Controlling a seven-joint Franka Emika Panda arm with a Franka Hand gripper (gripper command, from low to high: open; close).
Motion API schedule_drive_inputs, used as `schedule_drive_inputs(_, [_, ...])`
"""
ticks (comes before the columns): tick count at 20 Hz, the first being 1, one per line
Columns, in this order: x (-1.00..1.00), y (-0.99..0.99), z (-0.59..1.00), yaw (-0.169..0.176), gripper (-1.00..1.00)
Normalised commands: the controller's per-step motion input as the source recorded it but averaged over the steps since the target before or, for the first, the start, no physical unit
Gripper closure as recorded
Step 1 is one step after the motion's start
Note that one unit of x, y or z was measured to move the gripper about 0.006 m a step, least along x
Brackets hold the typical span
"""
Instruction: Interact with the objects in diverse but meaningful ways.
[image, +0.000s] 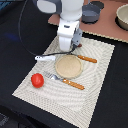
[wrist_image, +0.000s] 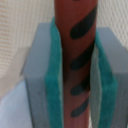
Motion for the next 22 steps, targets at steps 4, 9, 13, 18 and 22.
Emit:
schedule_drive_inputs(4, [0.45, -0.13, 0.82, -0.001, 1.0])
schedule_drive_inputs(9, [0.57, -0.41, 0.46, -0.02, 1.0])
schedule_drive_inputs(13, [0.61, -0.61, 0.19, -0.014, 1.0])
schedule_drive_inputs(18, [0.52, -0.71, 0.01, -0.002, 1.0])
schedule_drive_inputs(22, [0.49, -0.73, -0.01, -0.001, 1.0])
